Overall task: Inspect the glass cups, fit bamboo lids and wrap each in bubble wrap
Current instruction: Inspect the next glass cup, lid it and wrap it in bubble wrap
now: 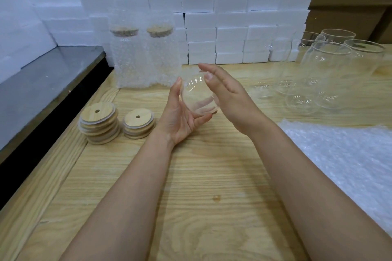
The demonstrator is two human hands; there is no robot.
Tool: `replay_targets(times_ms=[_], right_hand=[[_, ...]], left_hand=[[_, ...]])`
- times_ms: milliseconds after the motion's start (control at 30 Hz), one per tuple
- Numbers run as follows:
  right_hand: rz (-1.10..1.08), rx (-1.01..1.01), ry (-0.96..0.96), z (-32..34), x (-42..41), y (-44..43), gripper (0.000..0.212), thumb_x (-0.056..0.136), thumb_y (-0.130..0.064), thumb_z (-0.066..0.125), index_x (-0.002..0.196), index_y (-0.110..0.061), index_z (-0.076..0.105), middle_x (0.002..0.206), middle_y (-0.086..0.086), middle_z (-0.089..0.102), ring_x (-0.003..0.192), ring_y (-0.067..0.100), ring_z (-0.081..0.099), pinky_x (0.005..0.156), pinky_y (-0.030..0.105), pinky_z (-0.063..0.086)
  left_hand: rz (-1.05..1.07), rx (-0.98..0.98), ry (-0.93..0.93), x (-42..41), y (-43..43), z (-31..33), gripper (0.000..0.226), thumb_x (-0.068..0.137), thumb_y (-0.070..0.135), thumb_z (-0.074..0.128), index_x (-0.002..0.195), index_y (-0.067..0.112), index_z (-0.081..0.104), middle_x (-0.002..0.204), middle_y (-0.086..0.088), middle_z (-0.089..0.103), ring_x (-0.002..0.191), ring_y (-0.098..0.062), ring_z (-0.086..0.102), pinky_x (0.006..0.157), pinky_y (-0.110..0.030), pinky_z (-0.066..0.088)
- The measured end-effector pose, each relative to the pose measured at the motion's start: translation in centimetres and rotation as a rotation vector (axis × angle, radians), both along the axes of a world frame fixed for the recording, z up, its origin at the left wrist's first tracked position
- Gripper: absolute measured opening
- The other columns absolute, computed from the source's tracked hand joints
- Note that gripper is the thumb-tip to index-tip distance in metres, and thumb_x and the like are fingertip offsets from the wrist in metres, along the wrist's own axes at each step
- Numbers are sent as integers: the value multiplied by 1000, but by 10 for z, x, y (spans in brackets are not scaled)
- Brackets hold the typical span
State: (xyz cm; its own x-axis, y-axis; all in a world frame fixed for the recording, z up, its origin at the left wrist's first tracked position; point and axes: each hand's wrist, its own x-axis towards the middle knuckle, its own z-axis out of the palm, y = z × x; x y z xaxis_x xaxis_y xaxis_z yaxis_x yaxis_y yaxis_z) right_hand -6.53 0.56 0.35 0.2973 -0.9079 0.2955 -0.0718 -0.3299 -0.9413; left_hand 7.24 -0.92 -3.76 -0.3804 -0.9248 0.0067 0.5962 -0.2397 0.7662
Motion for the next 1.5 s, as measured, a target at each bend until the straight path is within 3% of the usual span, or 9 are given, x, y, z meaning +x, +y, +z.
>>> replay_targets(times_ms=[200,367,500,633,800,933,1067,1300,1500], right_hand=[[-76,11,-113,0,6,-1,26,90,-27,65,116,-28,61,116,-11,62,111,-2,56,91,14,43],[-145,-31,-22,-2,11,-1,48,75,-33,80,118,-31,57,119,-22,57,114,-10,49,89,15,39],[-150,-87,99,-1,9,-1,68,68,-31,86,119,-31,41,125,-11,48,122,2,45,98,21,39],[-109,-163,268,3,1,1,74,67,-29,86,114,-30,28,118,-17,40,113,3,44,81,0,34],[18,-204,335,8,-7,1,76,69,-21,84,127,-26,34,124,-17,43,107,8,50,91,20,42],[164,-155,185,10,-15,-1,71,73,-7,81,127,-35,46,136,-9,50,125,15,51,110,35,39],[211,-103,111,11,-23,-5,63,81,-4,72,130,-35,49,142,-6,50,136,4,39,118,38,26],[141,-68,-10,7,-22,-7,38,79,-35,64,117,-35,61,132,-8,59,130,6,47,110,29,37],[-67,-33,-183,0,-5,-11,3,89,-26,66,90,-29,65,98,-20,67,101,0,57,89,16,43]], left_hand=[[19,-34,0,-1,2,1,58,89,61,39,126,18,52,113,-15,68,92,-26,71,73,-30,59],[103,-31,-21,-4,-1,-1,85,83,60,50,152,26,13,129,-18,61,118,-38,58,90,-42,50],[108,-43,-27,-3,0,-1,65,89,60,43,138,17,43,121,-13,66,114,-29,62,82,-36,58],[93,-11,6,-3,0,-1,58,93,59,39,128,15,53,112,-10,70,110,-22,64,77,-30,59],[74,-5,171,-2,0,-2,58,95,57,36,119,14,65,122,-16,62,112,-29,61,69,-28,59],[60,41,258,0,2,0,53,82,56,50,100,15,77,143,-20,44,109,-31,56,58,-27,59],[11,20,222,2,2,-1,59,87,62,42,95,16,79,119,-16,64,93,-27,68,62,-26,60],[-13,-13,209,1,-3,-5,62,91,63,37,108,16,74,124,-13,63,118,-29,53,80,-31,59],[-28,-29,152,-1,0,-2,63,88,60,46,127,13,60,127,-14,62,112,-28,62,96,-36,46]])
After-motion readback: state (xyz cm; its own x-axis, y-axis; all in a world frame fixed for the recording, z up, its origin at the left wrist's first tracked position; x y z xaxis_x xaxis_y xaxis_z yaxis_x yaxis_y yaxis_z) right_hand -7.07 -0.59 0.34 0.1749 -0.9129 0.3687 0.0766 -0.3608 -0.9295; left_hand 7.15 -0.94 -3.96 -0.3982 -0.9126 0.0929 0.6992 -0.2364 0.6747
